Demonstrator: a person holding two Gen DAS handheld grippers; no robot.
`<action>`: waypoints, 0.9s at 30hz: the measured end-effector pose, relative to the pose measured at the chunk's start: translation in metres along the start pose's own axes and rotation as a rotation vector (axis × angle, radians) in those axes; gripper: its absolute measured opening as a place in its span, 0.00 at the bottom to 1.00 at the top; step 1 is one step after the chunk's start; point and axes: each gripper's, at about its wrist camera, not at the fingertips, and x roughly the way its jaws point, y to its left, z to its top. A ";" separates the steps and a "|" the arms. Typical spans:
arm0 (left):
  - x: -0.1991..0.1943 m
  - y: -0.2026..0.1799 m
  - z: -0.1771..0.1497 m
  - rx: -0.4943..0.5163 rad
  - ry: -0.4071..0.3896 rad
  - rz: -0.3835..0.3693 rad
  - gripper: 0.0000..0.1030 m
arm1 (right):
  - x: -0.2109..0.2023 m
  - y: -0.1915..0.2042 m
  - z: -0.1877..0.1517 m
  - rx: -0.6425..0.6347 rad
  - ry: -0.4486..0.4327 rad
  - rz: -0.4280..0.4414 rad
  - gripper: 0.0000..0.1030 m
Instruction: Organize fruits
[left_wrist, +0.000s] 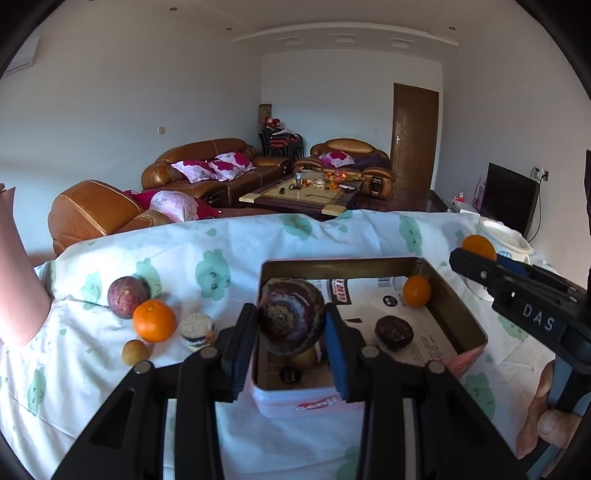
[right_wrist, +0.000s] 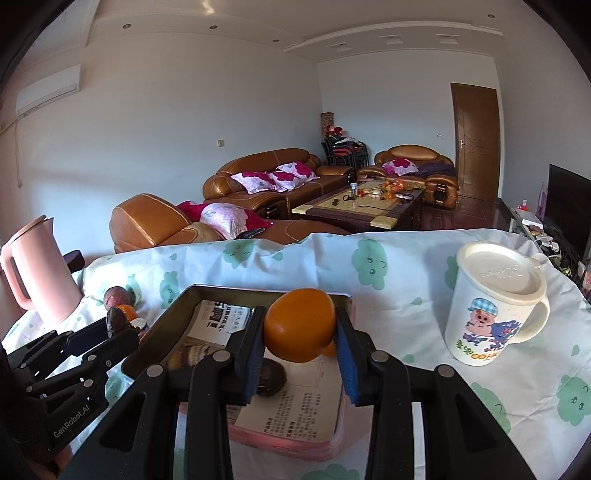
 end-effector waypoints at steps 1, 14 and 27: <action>0.004 -0.004 0.003 0.005 0.004 -0.001 0.37 | 0.001 -0.003 0.001 0.004 -0.002 -0.012 0.36; 0.053 -0.037 0.025 0.000 0.055 0.001 0.37 | 0.034 -0.012 0.006 0.015 0.044 -0.045 0.36; 0.085 -0.035 0.016 0.010 0.171 0.047 0.37 | 0.064 -0.007 -0.005 0.041 0.162 0.068 0.37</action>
